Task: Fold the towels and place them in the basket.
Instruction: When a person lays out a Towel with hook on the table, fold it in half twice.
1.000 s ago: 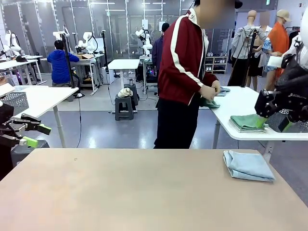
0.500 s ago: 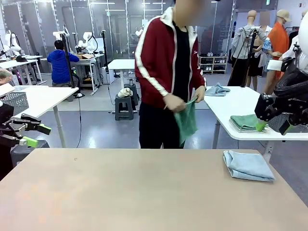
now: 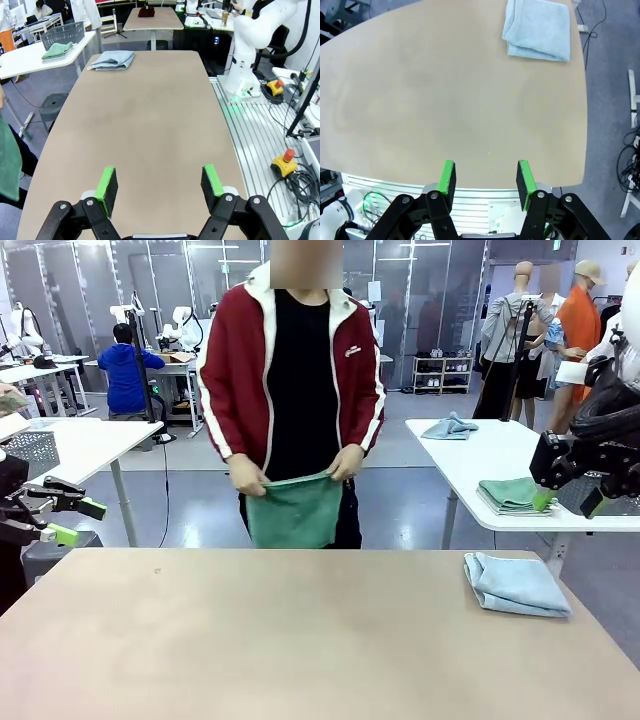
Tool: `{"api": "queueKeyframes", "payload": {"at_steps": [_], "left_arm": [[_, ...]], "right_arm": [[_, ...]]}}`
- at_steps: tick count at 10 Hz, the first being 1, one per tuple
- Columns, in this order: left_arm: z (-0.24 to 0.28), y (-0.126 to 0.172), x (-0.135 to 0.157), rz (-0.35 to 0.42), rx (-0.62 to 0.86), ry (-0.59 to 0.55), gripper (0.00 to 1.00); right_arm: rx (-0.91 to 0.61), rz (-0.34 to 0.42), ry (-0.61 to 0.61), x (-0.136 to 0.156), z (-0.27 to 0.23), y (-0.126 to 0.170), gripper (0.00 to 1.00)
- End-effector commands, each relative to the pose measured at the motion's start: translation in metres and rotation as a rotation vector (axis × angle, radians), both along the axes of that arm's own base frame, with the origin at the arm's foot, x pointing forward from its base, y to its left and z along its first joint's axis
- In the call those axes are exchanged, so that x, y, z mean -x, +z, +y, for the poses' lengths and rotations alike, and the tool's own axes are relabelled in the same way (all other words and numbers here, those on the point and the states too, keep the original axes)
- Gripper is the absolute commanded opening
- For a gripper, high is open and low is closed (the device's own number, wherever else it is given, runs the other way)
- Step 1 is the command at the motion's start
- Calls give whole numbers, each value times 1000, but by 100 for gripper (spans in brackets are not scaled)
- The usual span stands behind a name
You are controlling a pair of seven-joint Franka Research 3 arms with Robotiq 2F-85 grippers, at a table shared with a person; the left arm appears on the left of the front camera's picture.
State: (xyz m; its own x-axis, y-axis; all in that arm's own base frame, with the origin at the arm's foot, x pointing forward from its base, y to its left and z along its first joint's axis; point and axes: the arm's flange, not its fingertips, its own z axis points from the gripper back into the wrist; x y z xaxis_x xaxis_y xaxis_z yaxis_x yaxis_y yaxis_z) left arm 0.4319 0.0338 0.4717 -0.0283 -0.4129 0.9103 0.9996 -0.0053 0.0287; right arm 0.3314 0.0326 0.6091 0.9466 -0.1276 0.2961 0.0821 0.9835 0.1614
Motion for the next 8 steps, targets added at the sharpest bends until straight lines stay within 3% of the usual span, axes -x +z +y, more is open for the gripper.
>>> {"api": "queueKeyframes", "payload": {"at_steps": [1,8], "left_arm": [[0,2,3,-10,17,-6,85],[0,2,3,-10,17,-6,85]], "right_arm": [[-13,5,7,-1,0,1,62],[-13,5,7,-1,0,1,62]]}}
